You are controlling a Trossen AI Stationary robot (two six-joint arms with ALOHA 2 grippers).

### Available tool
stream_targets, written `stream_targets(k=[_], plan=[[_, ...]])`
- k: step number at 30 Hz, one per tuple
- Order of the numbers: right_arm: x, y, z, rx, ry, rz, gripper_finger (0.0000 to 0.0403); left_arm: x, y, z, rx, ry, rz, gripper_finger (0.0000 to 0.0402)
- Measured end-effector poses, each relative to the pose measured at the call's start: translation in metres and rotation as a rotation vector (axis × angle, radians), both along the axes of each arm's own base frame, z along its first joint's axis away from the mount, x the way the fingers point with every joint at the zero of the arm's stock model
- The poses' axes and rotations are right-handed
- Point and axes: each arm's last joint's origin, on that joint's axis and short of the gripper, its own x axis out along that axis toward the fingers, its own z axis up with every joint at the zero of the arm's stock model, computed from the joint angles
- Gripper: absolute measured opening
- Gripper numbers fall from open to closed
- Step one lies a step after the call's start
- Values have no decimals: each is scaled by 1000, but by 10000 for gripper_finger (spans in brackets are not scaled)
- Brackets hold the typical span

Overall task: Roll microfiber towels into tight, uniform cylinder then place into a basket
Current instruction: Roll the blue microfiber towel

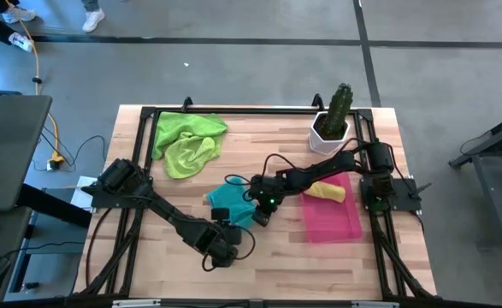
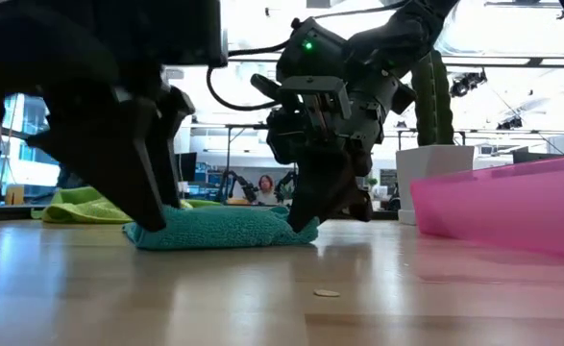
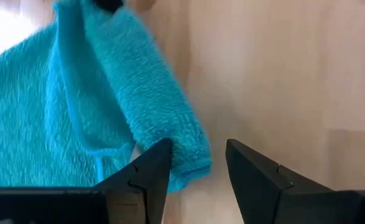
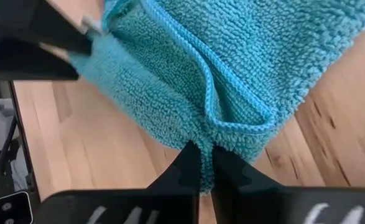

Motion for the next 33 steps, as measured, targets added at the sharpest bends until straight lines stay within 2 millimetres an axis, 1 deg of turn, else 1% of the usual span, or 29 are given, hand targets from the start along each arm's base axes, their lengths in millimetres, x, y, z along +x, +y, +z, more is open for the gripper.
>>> stream_targets(k=[3, 6, 8, 12, 14, 17, 21, 24, 26, 29, 31, 33], plan=[[0, 0, 0, -1, -1, 2, 2, 0, 8, -1, -3, 16, 74, 143], [0, 0, 0, -6, -5, 10, 2, -1, 14, -2, -1, 25, 136, 121], [0, 0, 0, -11, -10, 19, 2, 0, 15, -2, -3, 23, 146, 96], [0, 0, 1, -24, -21, 40, 8, 0, 15, -2, 3, 24, 138, 25], [0, 0, 1, -31, -28, 53, 18, -1, 14, -2, -5, 36, 135, 9], [0, 0, 1, -43, -39, 72, 36, -2, 14, -3, -33, 60, 128, 11], [-1, 0, 3, -73, -63, 125, 63, -2, 12, -3, -72, 72, 119, 4], [-4, 0, 11, -125, -95, 201, 77, -2, 11, 0, -116, 69, 114, 3], [-8, 0, 22, -175, -134, 266, 81, -1, 9, 0, -150, 67, 106, 2], [-15, 3, 40, -319, -193, 351, 83, 2, 7, 1, -191, 52, 91, 2], [-19, 9, 48, -470, -224, 425, 83, 4, 6, 1, -207, 33, 89, 1], [-25, 19, 51, -585, -259, 518, 83, 6, 4, 2, -222, 3, 90, 1]])
